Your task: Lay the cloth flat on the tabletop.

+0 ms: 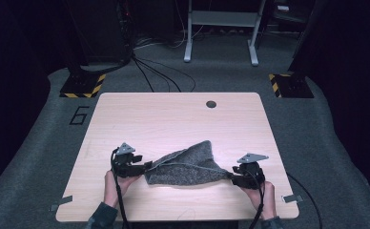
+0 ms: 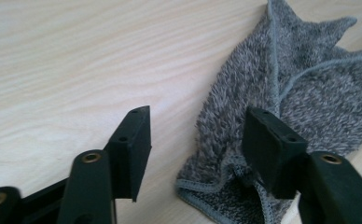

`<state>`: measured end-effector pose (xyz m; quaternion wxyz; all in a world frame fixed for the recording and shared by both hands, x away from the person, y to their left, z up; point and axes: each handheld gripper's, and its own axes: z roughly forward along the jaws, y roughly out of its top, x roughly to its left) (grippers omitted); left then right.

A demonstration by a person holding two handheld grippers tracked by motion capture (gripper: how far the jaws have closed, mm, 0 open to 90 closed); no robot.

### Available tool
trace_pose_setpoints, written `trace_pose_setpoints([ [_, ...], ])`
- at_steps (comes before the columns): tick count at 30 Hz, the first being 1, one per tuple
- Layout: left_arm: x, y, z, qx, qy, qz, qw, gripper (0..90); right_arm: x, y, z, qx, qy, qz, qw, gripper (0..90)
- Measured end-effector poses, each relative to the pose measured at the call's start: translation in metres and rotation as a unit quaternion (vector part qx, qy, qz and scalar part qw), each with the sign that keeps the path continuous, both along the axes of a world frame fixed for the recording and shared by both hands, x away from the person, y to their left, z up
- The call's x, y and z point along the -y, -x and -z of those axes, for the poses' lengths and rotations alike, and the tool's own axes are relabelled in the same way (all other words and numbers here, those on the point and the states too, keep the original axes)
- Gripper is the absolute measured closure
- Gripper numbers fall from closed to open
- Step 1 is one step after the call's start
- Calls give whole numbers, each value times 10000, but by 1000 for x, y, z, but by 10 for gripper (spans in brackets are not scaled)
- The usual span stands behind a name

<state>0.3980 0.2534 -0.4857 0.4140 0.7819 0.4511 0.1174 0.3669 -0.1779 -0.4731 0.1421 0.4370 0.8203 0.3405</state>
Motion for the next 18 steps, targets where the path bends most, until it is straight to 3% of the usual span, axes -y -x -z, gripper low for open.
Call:
trace_pose_setpoints([
  [2, -3, 3, -9, 168, -52, -28, 9998, 390, 0, -6, -5, 71, -80, 7, 9999, 502],
  [6, -5, 7, -17, 251, -69, 8, 9997, 363, -4, -19, -12, 139, -198, -48, 9997, 451],
  [9, -6, 11, -21, 264, -97, 169, 9995, 343, -17, -46, -13, 113, -108, -140, 9998, 430],
  [13, -1, 17, -21, 263, -182, 506, 9982, 324, -32, -71, -7, 61, 78, -286, 9995, 420],
  [15, 2, 19, -20, 246, -175, 548, 9980, 313, -35, -78, -5, 10, 114, -305, 9995, 415],
  [16, 8, 20, -14, 174, -274, 670, 9972, 296, -42, -92, 0, -78, 162, -299, 9994, 402],
  [18, 13, 22, -9, 128, -359, 753, 9964, 295, -47, -102, 4, -127, 155, -283, 9994, 399],
])
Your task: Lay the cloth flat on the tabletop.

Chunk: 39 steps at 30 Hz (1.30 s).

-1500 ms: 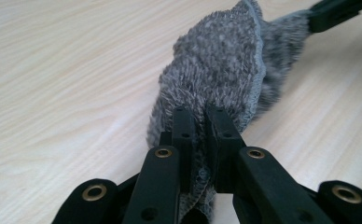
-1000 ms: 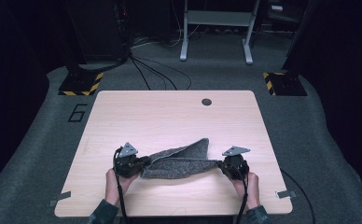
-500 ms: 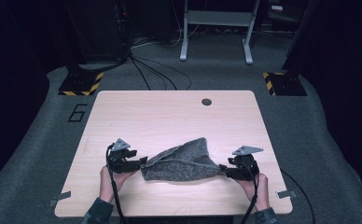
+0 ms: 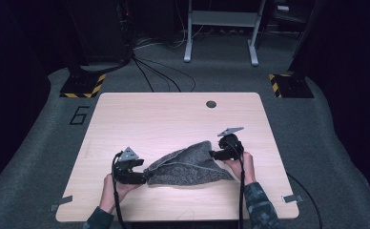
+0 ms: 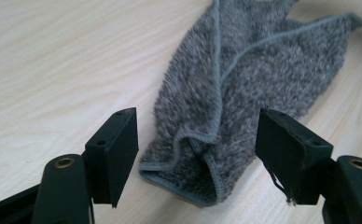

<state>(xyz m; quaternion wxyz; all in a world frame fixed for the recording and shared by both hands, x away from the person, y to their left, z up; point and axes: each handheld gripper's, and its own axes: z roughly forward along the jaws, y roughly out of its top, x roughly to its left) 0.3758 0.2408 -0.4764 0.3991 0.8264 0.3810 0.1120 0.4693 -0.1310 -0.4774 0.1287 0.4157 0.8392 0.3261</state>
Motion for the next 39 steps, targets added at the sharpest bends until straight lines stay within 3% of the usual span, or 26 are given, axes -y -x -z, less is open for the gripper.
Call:
trace_pose_setpoints([
  [1, 0, 0, 0, 0, 0, 0, 10000, 293, -3, -5, 2, 13, 23, 20, 10000, 394],
  [7, 11, -4, 5, 196, -590, -33, 9981, 359, -19, -29, 8, 34, 114, 92, 9999, 374],
  [12, 3, -16, 8, 195, -584, -337, 9975, 377, -29, -34, 17, -33, 386, 71, 9992, 362],
  [13, 0, -21, 10, 232, -599, -509, 9966, 380, -31, -31, 21, -21, 466, 89, 9989, 358],
  [21, -6, -44, 19, 35, -562, -768, 9955, 383, -32, -16, 28, 0, 657, 102, 9978, 350],
  [27, -4, -54, 23, -17, -662, -747, 9950, 381, -29, -6, 29, 2, 647, 168, 9978, 345],
  [29, -2, -60, 27, -40, -831, -666, 9943, 381, -26, 0, 29, -25, 623, 268, 9977, 340],
  [31, 0, -64, 31, -101, -850, -686, 9940, 377, -22, 4, 28, -59, 654, 286, 9974, 332],
  [34, 1, -67, 35, -174, -814, -639, 9945, 371, -16, 11, 29, -82, 645, 315, 9974, 316],
  [37, 1, -67, 34, -133, -729, -573, 9956, 355, -12, 15, 28, -35, 650, 265, 9975, 224],
  [39, 1, -67, 32, -57, -567, -452, 9974, 338, -5, 16, 26, 47, 311, 122, 9994, 149],
])
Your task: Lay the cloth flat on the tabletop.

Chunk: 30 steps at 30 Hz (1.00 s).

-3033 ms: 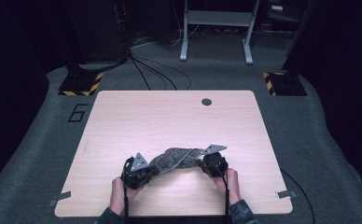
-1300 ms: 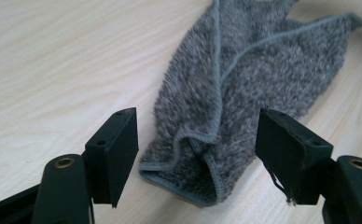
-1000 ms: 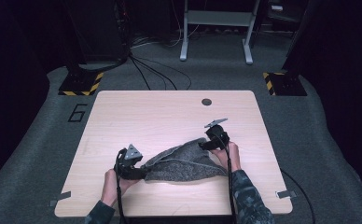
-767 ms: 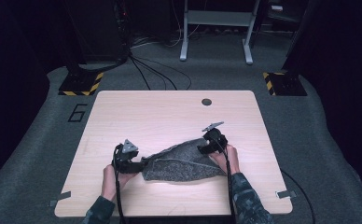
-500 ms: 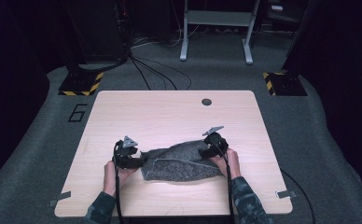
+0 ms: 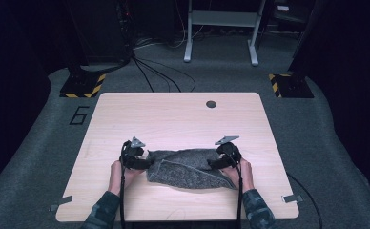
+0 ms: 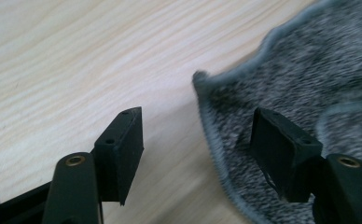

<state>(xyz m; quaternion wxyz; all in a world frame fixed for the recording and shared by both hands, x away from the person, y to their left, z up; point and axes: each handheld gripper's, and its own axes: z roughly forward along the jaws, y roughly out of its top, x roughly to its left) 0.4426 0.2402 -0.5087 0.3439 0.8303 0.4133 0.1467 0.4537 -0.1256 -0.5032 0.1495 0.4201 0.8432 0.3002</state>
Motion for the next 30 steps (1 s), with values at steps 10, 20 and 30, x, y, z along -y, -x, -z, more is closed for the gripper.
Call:
trace_pose_setpoints([
  [10, -11, -14, -15, -139, 298, 85, 9994, 281, 18, -13, -15, 13, -260, 173, 9995, 188],
  [20, -4, -28, -12, -102, 11, 110, 9999, 401, 0, -34, 0, -230, 18, 121, 9997, 350],
  [30, 0, -34, 0, -302, -243, 93, 9992, 466, -5, -35, 1, -238, 177, -73, 9995, 529],
])
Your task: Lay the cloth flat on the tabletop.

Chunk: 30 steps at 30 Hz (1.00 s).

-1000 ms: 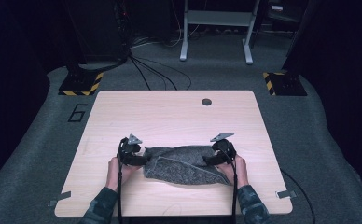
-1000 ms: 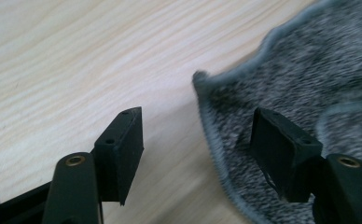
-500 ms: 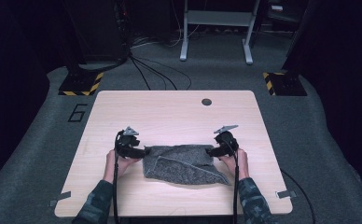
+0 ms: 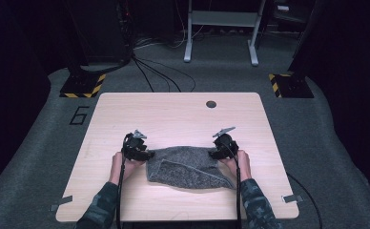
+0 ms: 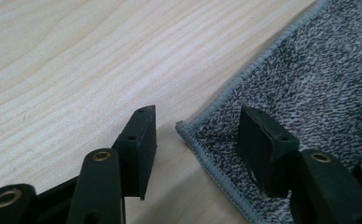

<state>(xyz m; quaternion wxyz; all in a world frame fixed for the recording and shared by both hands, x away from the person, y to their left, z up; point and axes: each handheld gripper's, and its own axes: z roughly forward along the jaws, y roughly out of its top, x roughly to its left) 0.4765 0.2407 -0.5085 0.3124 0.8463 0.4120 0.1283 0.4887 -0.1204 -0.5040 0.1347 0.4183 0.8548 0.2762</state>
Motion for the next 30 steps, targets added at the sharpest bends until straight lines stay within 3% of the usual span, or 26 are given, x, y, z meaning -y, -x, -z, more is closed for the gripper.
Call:
trace_pose_setpoints([
  [7, 4, 4, 2, 151, -113, -77, 9998, 463, 0, -1, -1, -40, -6, -5, 10000, 609],
  [9, 6, 8, 3, 237, -120, -111, 9996, 498, 1, -1, -1, -28, -21, 55, 10000, 657],
  [20, 13, 16, 2, 277, -110, -74, 9995, 703, 0, 0, -1, -60, -114, 204, 9997, 784],
  [23, 15, 18, 3, 300, -71, -68, 9995, 799, 2, 0, 0, -54, -223, 263, 9994, 829],
  [30, 17, 21, 2, 311, -110, -35, 9994, 848, 1, 5, 0, 65, -213, 274, 9994, 855],
])
